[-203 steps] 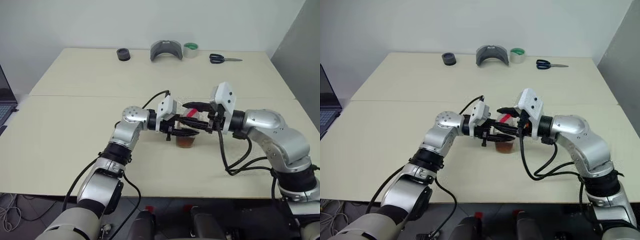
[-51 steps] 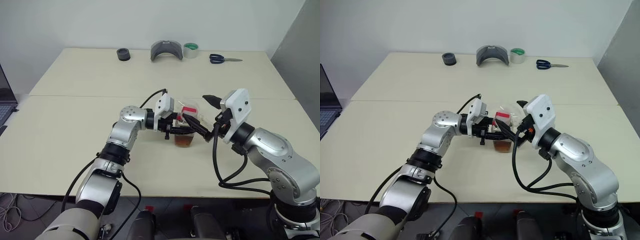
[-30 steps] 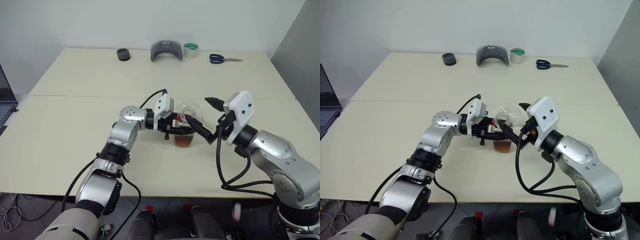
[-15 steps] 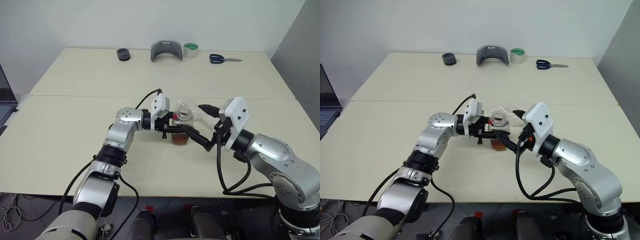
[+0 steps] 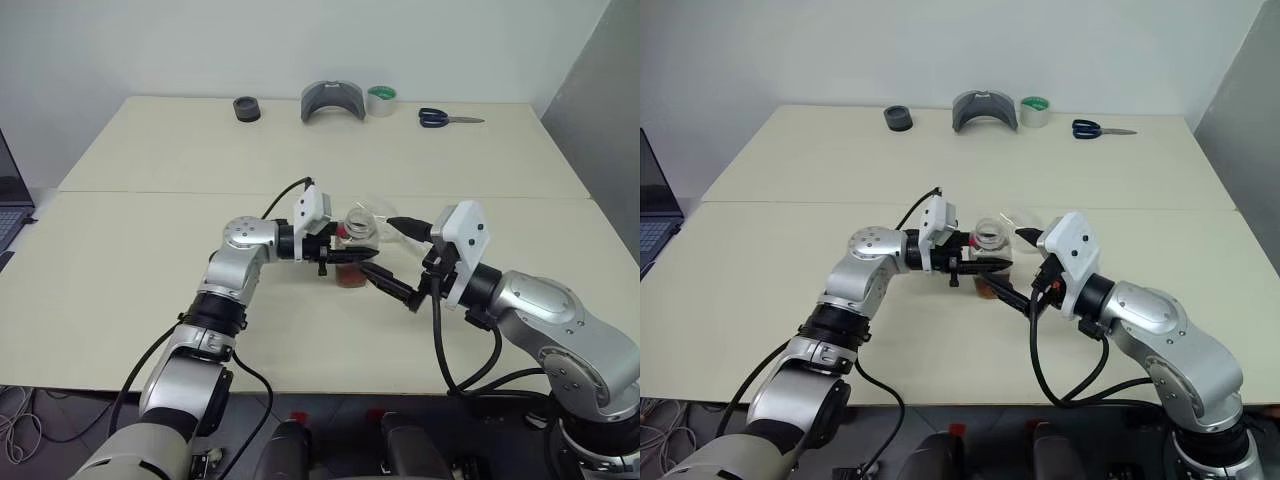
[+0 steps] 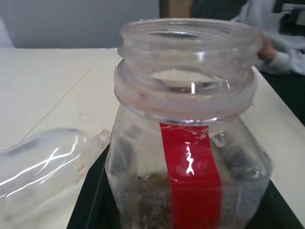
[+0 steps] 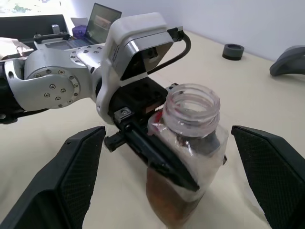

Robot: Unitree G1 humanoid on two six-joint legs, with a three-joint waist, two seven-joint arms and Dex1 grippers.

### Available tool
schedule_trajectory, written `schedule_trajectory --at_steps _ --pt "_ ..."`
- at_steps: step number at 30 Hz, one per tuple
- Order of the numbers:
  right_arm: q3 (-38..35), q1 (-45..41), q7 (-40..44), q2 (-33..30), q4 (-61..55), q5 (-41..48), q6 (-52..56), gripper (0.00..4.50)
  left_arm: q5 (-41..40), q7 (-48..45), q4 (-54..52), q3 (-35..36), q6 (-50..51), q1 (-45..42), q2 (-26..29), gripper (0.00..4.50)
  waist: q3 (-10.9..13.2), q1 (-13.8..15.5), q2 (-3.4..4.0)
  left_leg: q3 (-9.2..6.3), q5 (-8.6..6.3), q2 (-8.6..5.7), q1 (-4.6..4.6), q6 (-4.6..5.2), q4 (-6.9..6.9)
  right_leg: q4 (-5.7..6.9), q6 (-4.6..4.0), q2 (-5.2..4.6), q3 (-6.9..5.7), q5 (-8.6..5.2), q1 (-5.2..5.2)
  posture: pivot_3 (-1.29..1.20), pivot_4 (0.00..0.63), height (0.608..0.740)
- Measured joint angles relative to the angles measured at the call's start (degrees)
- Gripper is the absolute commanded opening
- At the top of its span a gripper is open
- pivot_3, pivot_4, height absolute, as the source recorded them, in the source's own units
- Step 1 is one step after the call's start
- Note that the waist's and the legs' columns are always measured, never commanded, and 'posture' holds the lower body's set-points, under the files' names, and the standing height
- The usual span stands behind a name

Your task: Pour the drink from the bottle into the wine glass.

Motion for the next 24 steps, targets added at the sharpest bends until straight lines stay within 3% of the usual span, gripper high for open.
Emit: schedule_trajectory --at_steps 9,24 --pt "5.8 -2.2 1.4 0.5 4.0 -4.9 -5.3 4.5 -0.2 8.6 -1.8 6.2 3.4 2.9 4.1 1.69 0.0 -0.1 0.0 0.0 0.0 0.03 0.04 0.0 0.0 0.01 0.0 0.01 -0.01 0.0 0.0 0.0 0.15 0.74" --pt "18.5 -13.9 7.7 12.5 25.0 -14.7 -15.9 4.5 2.7 32.7 10.3 16.0 -1.9 1.2 7.1 1.69 0.0 -0.1 -0.01 -0.03 0.01 0.02 0.07 -0.02 0.0 0.03 -0.01 -0.03 -0.05 0.01 -0.01 0.0 0.15 0.74"
